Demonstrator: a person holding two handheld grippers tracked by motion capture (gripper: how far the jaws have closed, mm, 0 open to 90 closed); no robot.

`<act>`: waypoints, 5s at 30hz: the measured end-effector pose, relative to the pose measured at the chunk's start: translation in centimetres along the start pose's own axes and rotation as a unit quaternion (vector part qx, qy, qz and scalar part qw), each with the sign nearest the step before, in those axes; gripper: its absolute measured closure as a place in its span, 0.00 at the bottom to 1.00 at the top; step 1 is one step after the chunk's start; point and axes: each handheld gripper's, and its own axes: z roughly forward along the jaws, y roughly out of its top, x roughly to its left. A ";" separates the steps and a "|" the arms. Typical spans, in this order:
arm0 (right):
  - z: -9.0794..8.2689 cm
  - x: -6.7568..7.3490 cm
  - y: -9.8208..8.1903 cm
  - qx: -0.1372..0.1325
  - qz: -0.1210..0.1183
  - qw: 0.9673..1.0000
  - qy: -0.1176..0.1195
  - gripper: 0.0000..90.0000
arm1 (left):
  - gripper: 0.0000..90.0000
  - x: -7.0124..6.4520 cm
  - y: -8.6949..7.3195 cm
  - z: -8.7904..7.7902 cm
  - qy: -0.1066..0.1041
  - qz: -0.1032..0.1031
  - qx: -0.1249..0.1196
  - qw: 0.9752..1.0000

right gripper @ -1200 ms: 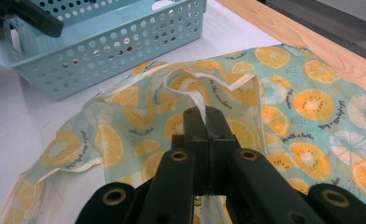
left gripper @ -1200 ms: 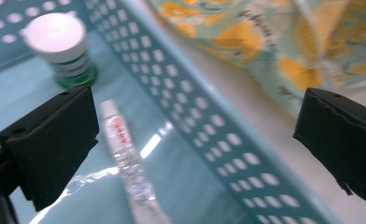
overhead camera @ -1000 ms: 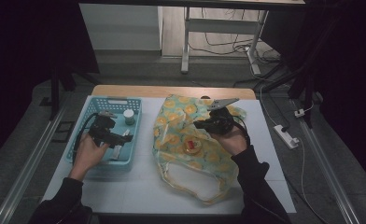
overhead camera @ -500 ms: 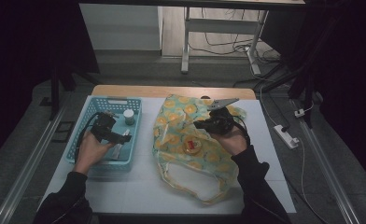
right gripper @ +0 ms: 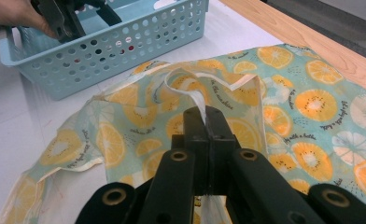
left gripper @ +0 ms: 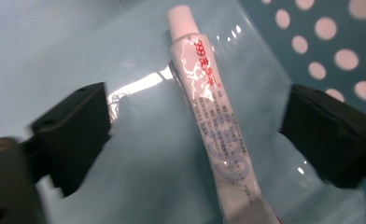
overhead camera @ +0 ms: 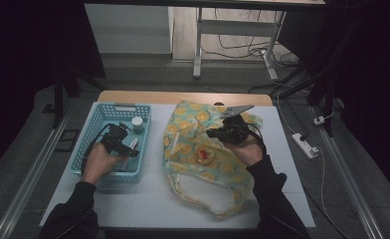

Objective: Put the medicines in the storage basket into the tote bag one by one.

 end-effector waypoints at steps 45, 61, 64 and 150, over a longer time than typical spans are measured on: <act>0.0 -0.1 0.0 0.002 0.000 1.000 -0.001 0.99 | 0.80 0.1 0.6 -1.3 -0.017 -0.051 0.018 0.998; -0.3 0.1 0.2 -0.006 -0.003 1.000 -0.001 0.99 | 0.81 -0.3 0.9 -5.4 -0.039 -0.008 -0.051 0.998; -0.3 0.1 0.2 -0.008 -0.004 1.000 -0.001 0.99 | 0.81 -0.9 1.1 -6.0 -0.044 0.003 -0.061 0.997; -0.4 0.3 0.3 -0.018 -0.008 1.000 -0.005 0.99 | 0.80 -18.5 9.6 -0.8 -0.123 0.193 -0.107 0.968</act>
